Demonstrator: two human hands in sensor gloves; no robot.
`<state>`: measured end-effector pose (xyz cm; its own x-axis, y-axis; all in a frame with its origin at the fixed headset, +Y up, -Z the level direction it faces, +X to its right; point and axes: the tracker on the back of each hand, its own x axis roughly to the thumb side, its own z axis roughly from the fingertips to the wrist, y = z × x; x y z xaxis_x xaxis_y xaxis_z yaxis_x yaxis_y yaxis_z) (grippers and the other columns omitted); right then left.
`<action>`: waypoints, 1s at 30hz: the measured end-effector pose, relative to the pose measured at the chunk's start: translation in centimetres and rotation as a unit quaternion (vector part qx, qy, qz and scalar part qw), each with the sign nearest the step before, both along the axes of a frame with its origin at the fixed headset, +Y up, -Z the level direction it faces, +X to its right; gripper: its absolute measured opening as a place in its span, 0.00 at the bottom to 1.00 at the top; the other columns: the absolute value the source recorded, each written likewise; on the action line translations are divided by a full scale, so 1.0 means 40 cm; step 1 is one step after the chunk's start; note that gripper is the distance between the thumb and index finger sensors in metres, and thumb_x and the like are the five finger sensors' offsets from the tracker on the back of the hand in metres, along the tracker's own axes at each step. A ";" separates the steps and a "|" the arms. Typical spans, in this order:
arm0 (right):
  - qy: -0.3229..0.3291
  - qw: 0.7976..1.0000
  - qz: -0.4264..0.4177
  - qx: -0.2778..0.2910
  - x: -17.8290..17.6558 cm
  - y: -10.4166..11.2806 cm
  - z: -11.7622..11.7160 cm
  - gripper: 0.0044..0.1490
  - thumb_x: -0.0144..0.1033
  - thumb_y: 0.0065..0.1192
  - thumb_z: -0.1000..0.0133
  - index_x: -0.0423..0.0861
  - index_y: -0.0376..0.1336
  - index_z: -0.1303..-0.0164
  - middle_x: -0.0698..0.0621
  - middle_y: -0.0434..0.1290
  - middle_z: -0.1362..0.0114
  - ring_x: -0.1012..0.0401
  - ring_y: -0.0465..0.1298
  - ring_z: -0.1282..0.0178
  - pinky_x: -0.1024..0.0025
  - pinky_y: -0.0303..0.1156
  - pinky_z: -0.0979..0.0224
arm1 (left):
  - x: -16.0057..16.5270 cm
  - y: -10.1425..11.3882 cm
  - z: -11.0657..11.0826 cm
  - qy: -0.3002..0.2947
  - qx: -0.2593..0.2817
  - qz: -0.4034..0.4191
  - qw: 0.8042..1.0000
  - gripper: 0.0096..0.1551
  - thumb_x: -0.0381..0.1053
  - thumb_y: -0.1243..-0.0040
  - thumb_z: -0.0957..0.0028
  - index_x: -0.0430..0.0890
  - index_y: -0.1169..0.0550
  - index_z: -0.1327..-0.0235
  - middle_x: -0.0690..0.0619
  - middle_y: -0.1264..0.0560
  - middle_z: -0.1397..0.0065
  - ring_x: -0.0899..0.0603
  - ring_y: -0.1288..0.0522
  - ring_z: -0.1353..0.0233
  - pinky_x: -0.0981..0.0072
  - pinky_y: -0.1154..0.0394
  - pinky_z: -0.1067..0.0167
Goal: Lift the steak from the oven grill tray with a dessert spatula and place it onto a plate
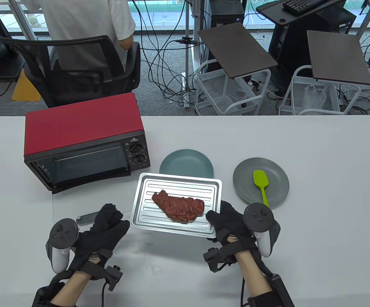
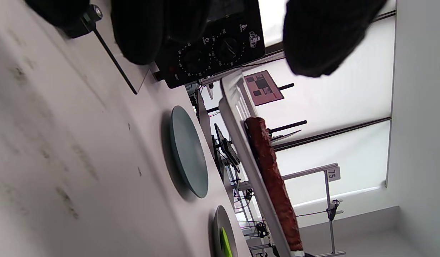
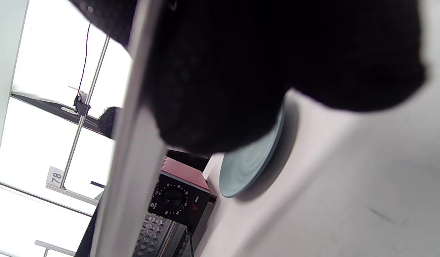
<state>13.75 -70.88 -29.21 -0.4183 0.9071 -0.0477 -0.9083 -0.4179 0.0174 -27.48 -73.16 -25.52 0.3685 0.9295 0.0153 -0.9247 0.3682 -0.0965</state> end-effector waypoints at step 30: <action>0.011 0.995 0.019 -0.094 0.030 -0.144 0.035 0.27 0.24 0.72 0.44 0.36 0.62 0.37 0.42 0.81 0.53 0.52 0.86 0.71 0.61 0.84 0.65 | 0.028 0.078 0.042 0.050 0.075 -0.495 0.864 0.67 0.87 0.40 0.64 0.69 0.65 0.27 0.56 0.70 0.14 0.36 0.74 0.12 0.17 0.68 0.28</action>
<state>14.94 -76.65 -27.83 -0.4545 0.8668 -0.2054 -0.8907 -0.4389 0.1187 -26.37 -70.05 -23.83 0.9883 0.1493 0.0303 -0.1513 0.9850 0.0826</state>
